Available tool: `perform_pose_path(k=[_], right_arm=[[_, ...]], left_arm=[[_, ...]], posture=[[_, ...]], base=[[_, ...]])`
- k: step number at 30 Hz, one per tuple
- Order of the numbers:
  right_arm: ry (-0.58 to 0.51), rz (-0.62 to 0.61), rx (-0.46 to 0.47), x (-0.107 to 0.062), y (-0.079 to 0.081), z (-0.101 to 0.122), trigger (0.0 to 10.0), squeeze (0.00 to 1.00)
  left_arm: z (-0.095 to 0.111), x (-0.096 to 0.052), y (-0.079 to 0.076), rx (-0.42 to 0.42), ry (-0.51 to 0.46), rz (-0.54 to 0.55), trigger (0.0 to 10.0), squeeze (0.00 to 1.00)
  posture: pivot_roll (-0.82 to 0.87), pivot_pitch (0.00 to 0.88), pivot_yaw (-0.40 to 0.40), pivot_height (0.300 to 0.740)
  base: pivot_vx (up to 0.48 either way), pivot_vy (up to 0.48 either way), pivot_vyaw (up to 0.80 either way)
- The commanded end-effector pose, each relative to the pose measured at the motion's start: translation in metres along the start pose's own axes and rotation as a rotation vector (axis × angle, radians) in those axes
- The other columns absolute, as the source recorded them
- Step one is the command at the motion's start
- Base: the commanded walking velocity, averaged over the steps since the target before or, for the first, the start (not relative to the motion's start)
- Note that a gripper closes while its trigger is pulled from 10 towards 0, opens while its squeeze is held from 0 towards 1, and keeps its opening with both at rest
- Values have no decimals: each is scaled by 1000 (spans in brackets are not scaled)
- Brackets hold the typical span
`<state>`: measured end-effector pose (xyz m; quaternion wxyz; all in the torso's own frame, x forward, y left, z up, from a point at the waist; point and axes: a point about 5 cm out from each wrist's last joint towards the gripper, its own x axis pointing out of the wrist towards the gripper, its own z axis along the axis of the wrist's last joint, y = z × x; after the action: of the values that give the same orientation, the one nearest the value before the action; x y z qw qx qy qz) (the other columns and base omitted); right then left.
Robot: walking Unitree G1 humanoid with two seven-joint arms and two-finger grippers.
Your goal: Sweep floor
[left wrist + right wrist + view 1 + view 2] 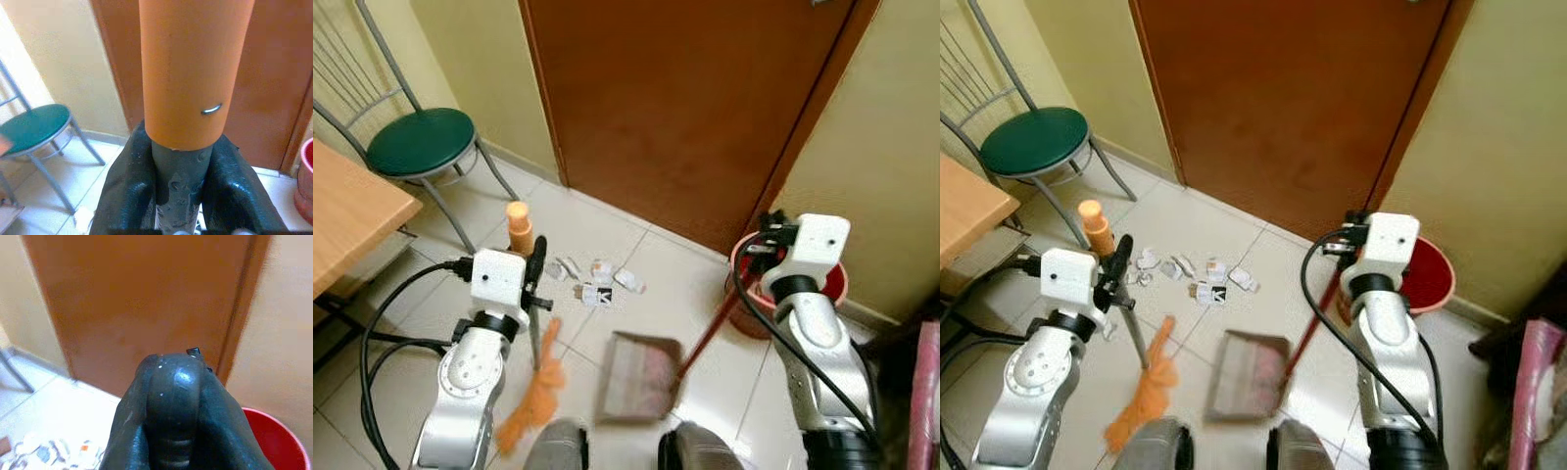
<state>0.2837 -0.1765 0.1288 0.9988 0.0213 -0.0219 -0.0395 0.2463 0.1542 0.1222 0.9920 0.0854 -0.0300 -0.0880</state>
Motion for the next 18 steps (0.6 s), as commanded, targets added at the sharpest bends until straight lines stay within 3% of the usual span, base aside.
perform_pose_path(k=[1, 10, 14, 18], right_arm=[[-41, 17, 18, 5, 6, 9, 10000, 0], [-65, 18, 10, 16, 6, 18, 10000, 0], [-67, 33, -8, 19, 7, 20, 10000, 0], [-91, 47, -8, 20, 14, 23, 10000, 0]], left_arm=[[1, 1, 3, 19, -4, 18, 10000, 0], [16, 18, 6, 89, -81, 7, 10000, 0], [24, 32, 7, 82, -115, 28, 10000, 0], [33, 41, 15, 81, -143, 61, 10000, 0]], posture=[[26, 142, -22, 740], [21, 194, -24, 740], [21, 221, -40, 740], [26, 231, 0, 740]], base=[[0, 277, 0], [0, 0, 0], [0, 0, 0], [0, 0, 0]])
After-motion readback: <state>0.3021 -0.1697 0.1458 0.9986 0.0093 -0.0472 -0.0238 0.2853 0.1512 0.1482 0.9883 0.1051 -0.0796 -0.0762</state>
